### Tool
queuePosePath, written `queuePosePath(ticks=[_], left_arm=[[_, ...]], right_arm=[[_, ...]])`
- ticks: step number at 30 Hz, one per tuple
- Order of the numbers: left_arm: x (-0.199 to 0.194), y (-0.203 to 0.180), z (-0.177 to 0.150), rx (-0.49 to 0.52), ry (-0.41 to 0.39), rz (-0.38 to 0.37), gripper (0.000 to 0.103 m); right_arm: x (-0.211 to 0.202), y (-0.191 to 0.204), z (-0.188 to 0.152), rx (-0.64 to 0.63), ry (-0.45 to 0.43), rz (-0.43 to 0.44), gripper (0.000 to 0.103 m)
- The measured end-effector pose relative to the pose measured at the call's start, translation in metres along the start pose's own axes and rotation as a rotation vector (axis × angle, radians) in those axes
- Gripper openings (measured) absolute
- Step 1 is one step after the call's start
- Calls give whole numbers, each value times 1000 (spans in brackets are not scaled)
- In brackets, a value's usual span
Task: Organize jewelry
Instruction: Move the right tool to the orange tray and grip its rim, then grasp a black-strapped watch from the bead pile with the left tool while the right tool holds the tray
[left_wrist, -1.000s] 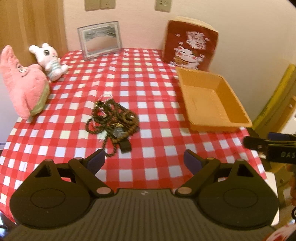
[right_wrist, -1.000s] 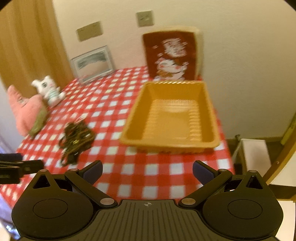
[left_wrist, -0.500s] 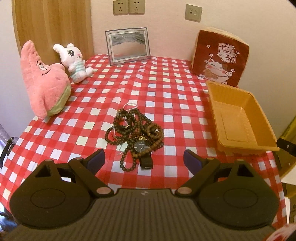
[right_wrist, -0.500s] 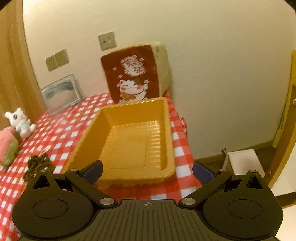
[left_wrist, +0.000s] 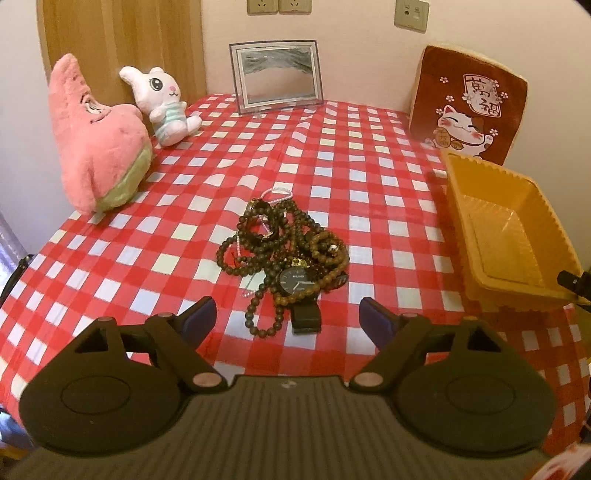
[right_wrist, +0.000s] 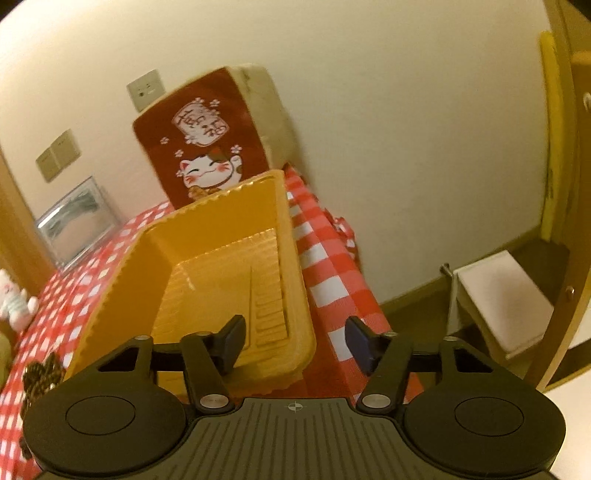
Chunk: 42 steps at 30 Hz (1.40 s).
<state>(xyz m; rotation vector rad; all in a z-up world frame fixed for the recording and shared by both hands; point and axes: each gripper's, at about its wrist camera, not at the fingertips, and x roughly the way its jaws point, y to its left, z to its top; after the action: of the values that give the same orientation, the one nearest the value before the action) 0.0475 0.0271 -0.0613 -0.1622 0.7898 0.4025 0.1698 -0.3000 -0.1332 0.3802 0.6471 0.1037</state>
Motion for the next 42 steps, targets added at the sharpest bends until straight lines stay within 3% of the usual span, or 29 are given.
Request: queuePosePath(ticks=[10,14,21,30,37,42], left_arm=[[39,8,13,66,34,-71,78],[48,11,15,92,40,-83,77],[55,16,10,124,56,-111,75],[51,17,-3,160,60,-142,58],[53,9,-6,198,61,-181,50],[65,5,-7,184,100,-175,37]], right_arm=[[20,12,-6,43,-30,-56,35],[25,16,-4,35,-42,-71,8],[15,18,1,-2,-34,-56,5],[-14,33,9,-110,-14,-22,6],[-27,43,5,-119,8,-17,6],[-32,48,3,-128,15,-17,6]])
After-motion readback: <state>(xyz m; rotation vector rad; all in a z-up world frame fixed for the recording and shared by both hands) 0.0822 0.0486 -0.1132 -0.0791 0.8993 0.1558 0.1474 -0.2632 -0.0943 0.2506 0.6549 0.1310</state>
